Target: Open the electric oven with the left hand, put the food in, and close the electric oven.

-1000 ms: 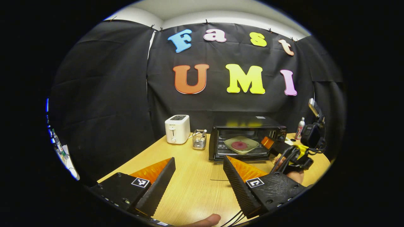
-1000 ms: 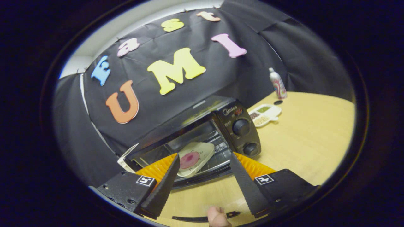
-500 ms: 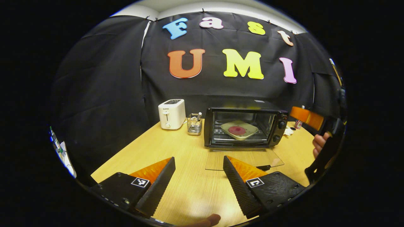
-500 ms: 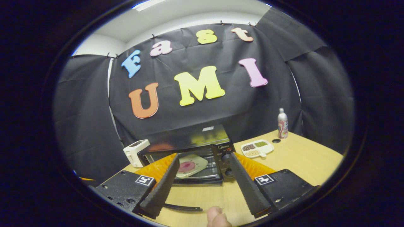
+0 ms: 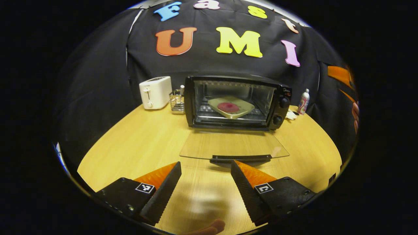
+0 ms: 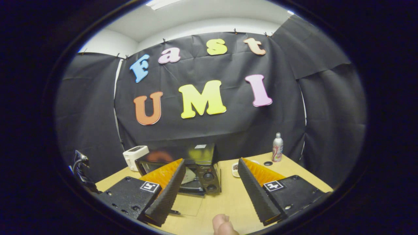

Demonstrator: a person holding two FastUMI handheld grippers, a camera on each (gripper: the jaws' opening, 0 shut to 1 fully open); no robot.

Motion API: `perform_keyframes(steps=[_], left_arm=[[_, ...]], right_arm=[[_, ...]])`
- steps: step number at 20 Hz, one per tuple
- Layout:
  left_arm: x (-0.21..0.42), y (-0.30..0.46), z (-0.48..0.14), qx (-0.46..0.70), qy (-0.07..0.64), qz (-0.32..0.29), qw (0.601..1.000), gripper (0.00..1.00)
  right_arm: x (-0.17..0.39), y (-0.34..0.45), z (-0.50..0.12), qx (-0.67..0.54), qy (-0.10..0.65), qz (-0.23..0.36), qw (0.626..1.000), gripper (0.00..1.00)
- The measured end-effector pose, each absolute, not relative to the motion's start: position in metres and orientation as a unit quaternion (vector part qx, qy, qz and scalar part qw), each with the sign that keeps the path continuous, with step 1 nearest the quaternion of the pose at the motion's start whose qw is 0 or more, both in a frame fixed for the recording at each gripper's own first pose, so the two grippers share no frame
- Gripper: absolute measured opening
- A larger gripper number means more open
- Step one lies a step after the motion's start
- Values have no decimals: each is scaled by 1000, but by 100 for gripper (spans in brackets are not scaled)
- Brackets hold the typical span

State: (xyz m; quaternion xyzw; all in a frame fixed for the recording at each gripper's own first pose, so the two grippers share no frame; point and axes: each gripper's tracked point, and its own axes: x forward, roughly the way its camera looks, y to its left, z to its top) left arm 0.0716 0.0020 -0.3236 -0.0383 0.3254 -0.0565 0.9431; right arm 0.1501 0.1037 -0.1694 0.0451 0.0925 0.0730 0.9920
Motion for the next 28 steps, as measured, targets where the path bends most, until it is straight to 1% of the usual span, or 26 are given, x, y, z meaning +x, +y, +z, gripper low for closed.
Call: perform_keyframes(steps=[1,2,3,9,10,13,14,15,18,19,20,21,28], left_arm=[[72,-7,-330,-39,335,-62,939,95],[75,-11,-335,-40,342,-65,937,96],[77,-15,-340,-39,346,-65,935,96],[81,-49,-361,-22,382,-92,919,95],[82,-50,-364,-20,386,-94,918,96],[82,-57,-373,-20,399,-100,911,96],[82,-58,-375,-20,403,-101,910,96],[84,-57,-377,-16,405,-98,909,96],[87,-57,-380,-21,412,-97,906,96],[87,-56,-380,-23,414,-97,905,96],[87,-56,-379,-23,413,-98,905,96],[88,-56,-378,-21,412,-98,906,96],[98,-57,-365,-14,391,-99,915,97]], right_arm=[[151,98,-164,44,84,71,993,96],[153,92,-158,42,76,72,994,100],[153,87,-157,42,72,73,994,96],[160,59,-152,41,74,77,993,96],[161,56,-153,43,73,76,994,100],[164,49,-154,42,74,74,994,100],[164,48,-154,42,74,75,994,96],[164,47,-153,43,74,76,993,96],[164,48,-155,47,77,79,993,96],[164,47,-155,47,78,79,993,100],[165,46,-155,47,78,76,993,100],[165,44,-154,47,76,72,993,96],[168,48,-163,64,93,72,991,96]])
